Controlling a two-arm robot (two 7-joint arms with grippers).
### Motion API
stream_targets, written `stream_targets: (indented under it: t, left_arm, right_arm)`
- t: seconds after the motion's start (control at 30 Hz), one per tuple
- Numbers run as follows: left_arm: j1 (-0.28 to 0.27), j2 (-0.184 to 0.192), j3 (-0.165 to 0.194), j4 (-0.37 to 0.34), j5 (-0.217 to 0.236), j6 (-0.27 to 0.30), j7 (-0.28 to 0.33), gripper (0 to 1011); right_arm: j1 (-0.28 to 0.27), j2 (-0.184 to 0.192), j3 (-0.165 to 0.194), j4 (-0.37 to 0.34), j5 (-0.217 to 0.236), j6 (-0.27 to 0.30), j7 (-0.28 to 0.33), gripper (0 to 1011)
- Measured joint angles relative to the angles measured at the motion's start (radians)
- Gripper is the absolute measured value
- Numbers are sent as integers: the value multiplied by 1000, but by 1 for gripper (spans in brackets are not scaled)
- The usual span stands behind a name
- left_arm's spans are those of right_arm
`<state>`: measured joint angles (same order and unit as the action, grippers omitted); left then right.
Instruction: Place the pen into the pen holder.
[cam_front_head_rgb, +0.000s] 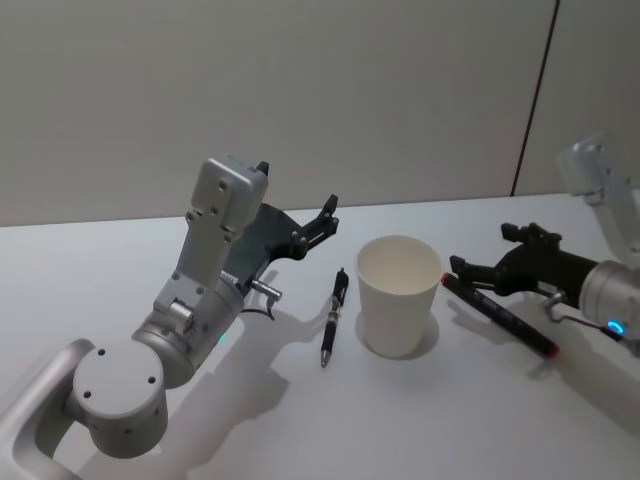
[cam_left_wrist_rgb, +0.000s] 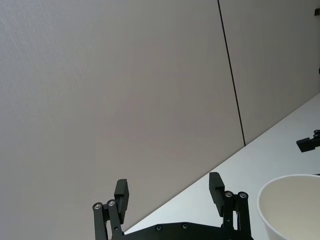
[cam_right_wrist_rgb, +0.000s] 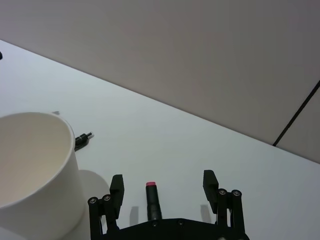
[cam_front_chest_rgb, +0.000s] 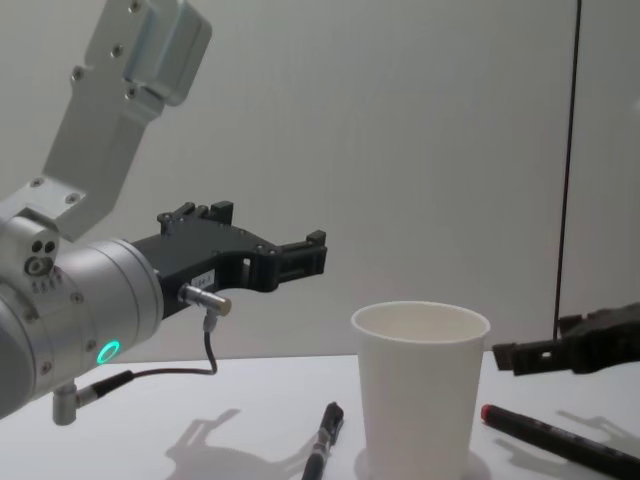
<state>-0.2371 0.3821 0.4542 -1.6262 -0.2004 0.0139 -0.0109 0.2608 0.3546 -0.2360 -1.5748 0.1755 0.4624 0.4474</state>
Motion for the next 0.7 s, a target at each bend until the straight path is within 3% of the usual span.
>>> stream_targets:
  t: [0.4, 0.7]
  left_arm:
    - [0, 0, 0, 0, 0, 0, 0, 1001]
    - [0, 0, 0, 0, 0, 0, 0, 1001]
  right_arm:
    - [63, -50, -41, 73, -55, 98, 2, 1001]
    - [90, -72, -59, 110, -84, 138, -11, 1001]
